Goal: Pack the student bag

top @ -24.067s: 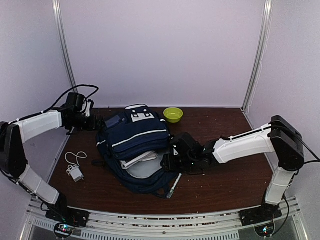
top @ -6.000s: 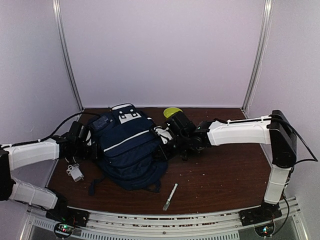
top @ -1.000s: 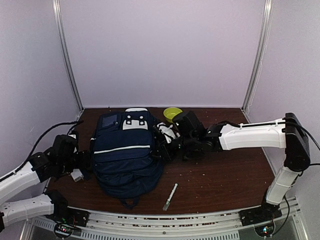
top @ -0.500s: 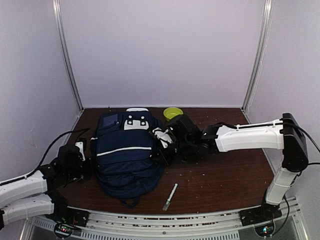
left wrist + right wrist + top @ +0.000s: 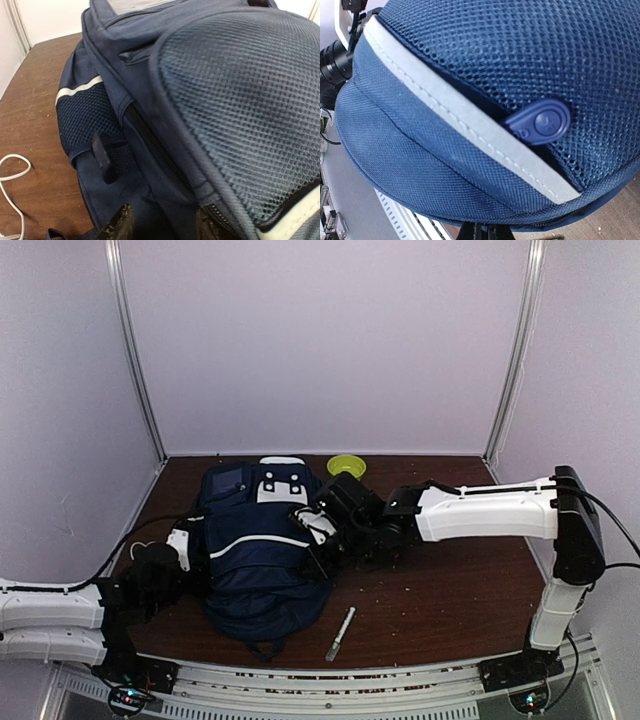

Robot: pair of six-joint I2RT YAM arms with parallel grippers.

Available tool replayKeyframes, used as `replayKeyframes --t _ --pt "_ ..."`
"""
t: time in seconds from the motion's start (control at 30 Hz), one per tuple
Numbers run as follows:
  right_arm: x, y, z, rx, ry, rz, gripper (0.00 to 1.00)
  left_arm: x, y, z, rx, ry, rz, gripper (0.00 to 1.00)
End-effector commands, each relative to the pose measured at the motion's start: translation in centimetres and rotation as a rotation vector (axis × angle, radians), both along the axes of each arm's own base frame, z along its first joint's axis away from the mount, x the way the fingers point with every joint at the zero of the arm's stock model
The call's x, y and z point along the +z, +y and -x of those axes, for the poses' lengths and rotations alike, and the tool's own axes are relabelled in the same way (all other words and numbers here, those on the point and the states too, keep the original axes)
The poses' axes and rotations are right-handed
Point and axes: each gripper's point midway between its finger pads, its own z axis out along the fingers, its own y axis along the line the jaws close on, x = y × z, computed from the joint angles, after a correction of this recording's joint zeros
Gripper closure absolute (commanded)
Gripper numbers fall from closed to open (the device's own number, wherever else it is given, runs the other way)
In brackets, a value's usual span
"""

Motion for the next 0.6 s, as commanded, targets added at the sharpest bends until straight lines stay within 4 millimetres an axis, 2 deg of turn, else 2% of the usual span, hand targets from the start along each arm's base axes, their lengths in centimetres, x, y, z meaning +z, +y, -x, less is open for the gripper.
replayKeyframes --t 0.0,0.07,0.13,0.17,0.27,0.3,0.4,0.47,0.57 --pt "9.8 5.6 1.6 0.106 -0.068 -0.336 1.00 10.8 -10.6 3.0 -0.440 -0.249 0.302 0.55" --pt "11.0 3.6 -0.6 0.031 -0.088 -0.350 1.00 11.0 -11.1 3.6 -0.479 -0.258 0.295 0.58" --pt "11.2 1.1 -3.2 -0.049 -0.104 -0.339 1.00 13.1 -12.5 4.6 -0.556 -0.306 0.293 0.59" --pt "11.1 -0.3 -4.7 -0.092 -0.119 -0.324 1.00 13.3 -13.2 5.3 -0.607 -0.311 0.253 0.59" --pt "9.8 -3.8 -8.5 -0.181 -0.131 -0.286 1.00 13.2 -15.3 7.3 -0.772 -0.289 0.076 0.53" --pt "9.0 -4.4 -9.1 -0.195 -0.123 -0.273 1.00 13.2 -15.8 8.1 -0.832 -0.267 0.037 0.50" --pt "7.3 -5.6 -10.7 -0.219 -0.111 -0.236 1.00 15.6 -16.1 9.3 -0.920 -0.280 0.015 0.38" --pt "6.5 -5.9 -11.3 -0.224 -0.103 -0.213 1.00 18.0 -15.2 8.6 -0.864 -0.334 0.010 0.31" --pt "6.1 -6.1 -12.0 -0.231 -0.109 -0.198 1.00 19.9 -11.2 3.6 -0.596 -0.310 -0.023 0.19"
